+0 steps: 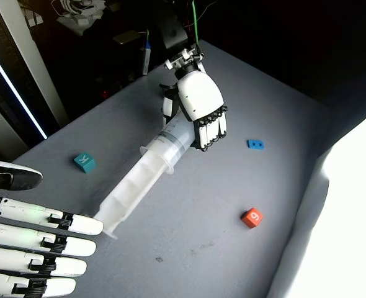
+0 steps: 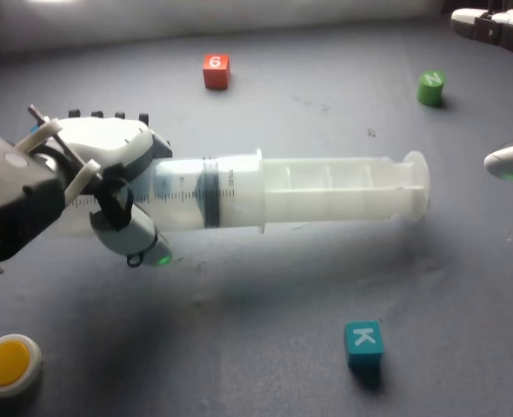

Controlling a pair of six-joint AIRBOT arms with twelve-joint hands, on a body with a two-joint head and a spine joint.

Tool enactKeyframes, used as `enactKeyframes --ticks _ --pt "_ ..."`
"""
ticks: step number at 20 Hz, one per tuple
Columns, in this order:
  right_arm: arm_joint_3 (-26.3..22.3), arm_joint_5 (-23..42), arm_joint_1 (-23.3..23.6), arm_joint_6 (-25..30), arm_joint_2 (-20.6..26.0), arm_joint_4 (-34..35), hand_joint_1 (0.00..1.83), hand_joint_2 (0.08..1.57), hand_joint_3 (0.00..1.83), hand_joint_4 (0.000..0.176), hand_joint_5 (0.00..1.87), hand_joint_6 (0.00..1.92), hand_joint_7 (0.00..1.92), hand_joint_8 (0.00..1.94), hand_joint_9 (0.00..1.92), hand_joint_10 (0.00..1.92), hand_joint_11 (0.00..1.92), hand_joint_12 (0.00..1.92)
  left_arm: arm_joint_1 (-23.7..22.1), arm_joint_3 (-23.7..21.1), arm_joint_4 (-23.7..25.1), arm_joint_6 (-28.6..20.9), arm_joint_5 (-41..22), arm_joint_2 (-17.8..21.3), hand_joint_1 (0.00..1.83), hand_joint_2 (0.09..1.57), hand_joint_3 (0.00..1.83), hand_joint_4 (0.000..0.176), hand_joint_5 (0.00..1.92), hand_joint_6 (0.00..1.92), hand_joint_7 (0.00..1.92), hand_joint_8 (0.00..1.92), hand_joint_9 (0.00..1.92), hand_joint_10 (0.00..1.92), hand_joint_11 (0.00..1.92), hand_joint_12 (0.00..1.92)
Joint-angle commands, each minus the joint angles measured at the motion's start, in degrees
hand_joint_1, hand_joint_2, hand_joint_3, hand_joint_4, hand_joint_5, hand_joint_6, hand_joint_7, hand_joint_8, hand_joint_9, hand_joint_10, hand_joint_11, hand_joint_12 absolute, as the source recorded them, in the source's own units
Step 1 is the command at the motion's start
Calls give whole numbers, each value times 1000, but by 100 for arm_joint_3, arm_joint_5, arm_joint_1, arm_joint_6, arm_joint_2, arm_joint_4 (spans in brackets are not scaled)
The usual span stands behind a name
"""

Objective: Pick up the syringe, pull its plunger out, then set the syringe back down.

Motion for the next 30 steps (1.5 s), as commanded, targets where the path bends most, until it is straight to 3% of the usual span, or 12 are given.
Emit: enactKeyframes --ticks 1,3,6,12,13,14,15,16,17,20,24,30 --pt "-11 702 32 32 23 -12 725 1031 5 0 44 4 142 3 142 5 0 445 2 32 324 -177 -354 29 1121 1278 0 17 658 1477 728 1408 626 1242 416 1639" --pt "-11 702 30 32 23 -20 726 1029 0 0 62 5 156 3 153 4 0 512 215 14 505 -467 -431 24 1128 1275 0 0 646 1441 751 1422 622 1249 398 1663" --pt "-11 705 28 32 23 -27 744 1036 1 0 31 3 128 2 128 2 0 446 532 -61 761 -927 -675 -14 1139 1262 0 0 665 1402 768 1398 656 1204 432 1603" --pt "-15 709 23 32 23 -36 765 1040 0 0 52 5 137 5 141 5 0 488 764 -100 889 -1039 -749 -64 1132 1286 4 0 572 1513 773 1402 656 1105 423 1568" --pt "-17 710 23 32 23 -37 760 1042 0 0 56 4 142 4 143 4 0 469 776 -97 891 -1039 -760 -73 989 1323 2 0 589 1548 641 1063 589 1127 360 1616" --pt "-18 711 22 32 23 -37 760 1042 0 0 56 4 142 4 143 4 0 469 784 -97 901 -1038 -776 -80 989 1323 2 0 589 1548 641 1063 589 1127 360 1616" --pt "-19 712 22 32 23 -38 757 1048 2 0 49 1 143 0 150 3 0 478 794 -97 904 -1037 -778 -88 730 1233 0 0 510 520 593 703 517 999 287 1498" --pt "-19 712 22 32 23 -39 757 1048 2 0 49 1 143 0 150 3 0 478 802 -99 904 -1037 -778 -95 730 1233 0 0 510 520 593 703 517 999 287 1498" --pt "-19 712 22 32 23 -41 756 1042 0 0 52 3 147 2 151 2 0 511 813 -101 904 -1035 -778 -106 695 1155 0 0 485 158 544 340 445 640 102 1283" --pt "-19 719 21 32 23 -47 742 1052 1 0 40 2 133 1 149 3 0 504 817 -113 903 -1018 -778 -119 634 982 0 0 383 6 517 33 461 218 46 1019" --pt "-19 731 16 32 23 -61 770 1064 3 0 54 3 123 1 135 0 0 407 813 -118 903 -1004 -778 -119 508 846 0 0 249 0 398 0 429 18 22 879" --pt "-19 741 12 32 23 -75 796 1043 0 0 57 0 143 0 155 0 0 483 672 -129 928 -937 -777 -117 423 768 0 0 55 1 199 2 239 2 0 601"
